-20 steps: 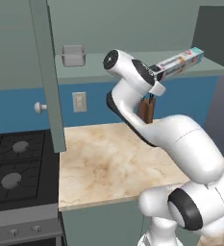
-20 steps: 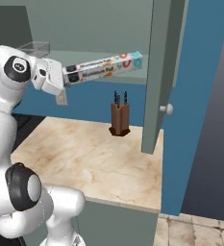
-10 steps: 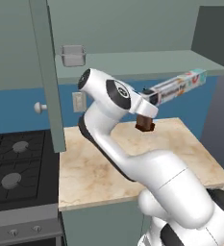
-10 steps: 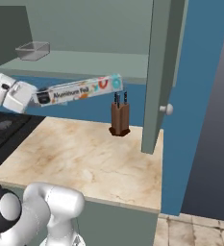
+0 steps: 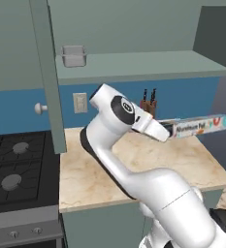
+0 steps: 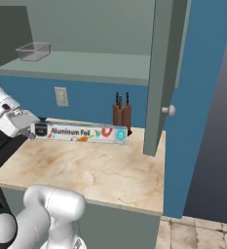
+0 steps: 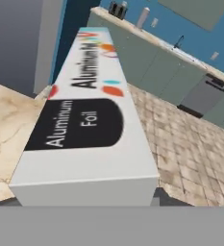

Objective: Retrieve the tupperware and aluminum foil from the cabinet and place them on the dining counter near the plate with potato and mushroom to prepare for storing leftovers.

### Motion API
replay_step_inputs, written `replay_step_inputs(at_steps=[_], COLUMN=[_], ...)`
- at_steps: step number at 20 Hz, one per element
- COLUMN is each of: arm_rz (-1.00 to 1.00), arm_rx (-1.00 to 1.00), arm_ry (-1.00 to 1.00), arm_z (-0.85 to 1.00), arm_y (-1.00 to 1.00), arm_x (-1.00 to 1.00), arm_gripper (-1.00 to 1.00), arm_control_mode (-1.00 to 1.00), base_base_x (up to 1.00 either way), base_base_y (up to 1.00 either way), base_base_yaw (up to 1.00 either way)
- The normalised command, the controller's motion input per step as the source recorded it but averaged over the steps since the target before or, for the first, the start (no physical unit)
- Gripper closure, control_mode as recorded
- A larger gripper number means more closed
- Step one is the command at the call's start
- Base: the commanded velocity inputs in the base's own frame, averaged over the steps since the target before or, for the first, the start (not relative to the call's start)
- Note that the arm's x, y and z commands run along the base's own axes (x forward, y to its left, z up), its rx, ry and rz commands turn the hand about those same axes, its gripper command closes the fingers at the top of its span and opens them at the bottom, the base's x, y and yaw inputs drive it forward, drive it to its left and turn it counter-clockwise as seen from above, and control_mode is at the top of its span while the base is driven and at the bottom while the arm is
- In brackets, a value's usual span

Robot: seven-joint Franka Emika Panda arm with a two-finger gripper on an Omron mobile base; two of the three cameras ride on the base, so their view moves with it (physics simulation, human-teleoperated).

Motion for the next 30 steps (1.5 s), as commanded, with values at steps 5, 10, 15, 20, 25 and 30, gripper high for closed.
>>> replay_step_inputs(at_steps=[5,10,15,20,25,30], arm_rz=[0.38,0.42,0.3,0.1,0.0,0.0], arm_rx=[0.24,0.05,0.0,0.0,0.0,0.0], arm_ry=[0.01,0.0,-0.01,0.02,0.02,0.0], arm_z=[-0.56,-0.15,0.02,0.11,0.0,0.0], arm_y=[-0.72,-0.04,0.0,0.0,0.0,0.0], arm_x=[-0.64,-0.02,0.02,0.06,0.04,0.0], arm_gripper=[1.0,1.0,1.0,1.0,1.0,1.0], arm_control_mode=[-1.0,-1.0,-1.0,-1.0,1.0,1.0], base_base_x=[0.0,0.0,0.0,0.0,-0.17,-0.94], base_base_y=[0.0,0.0,0.0,0.0,0.01,0.22], base_base_yaw=[0.0,0.0,0.0,0.0,0.02,0.26])
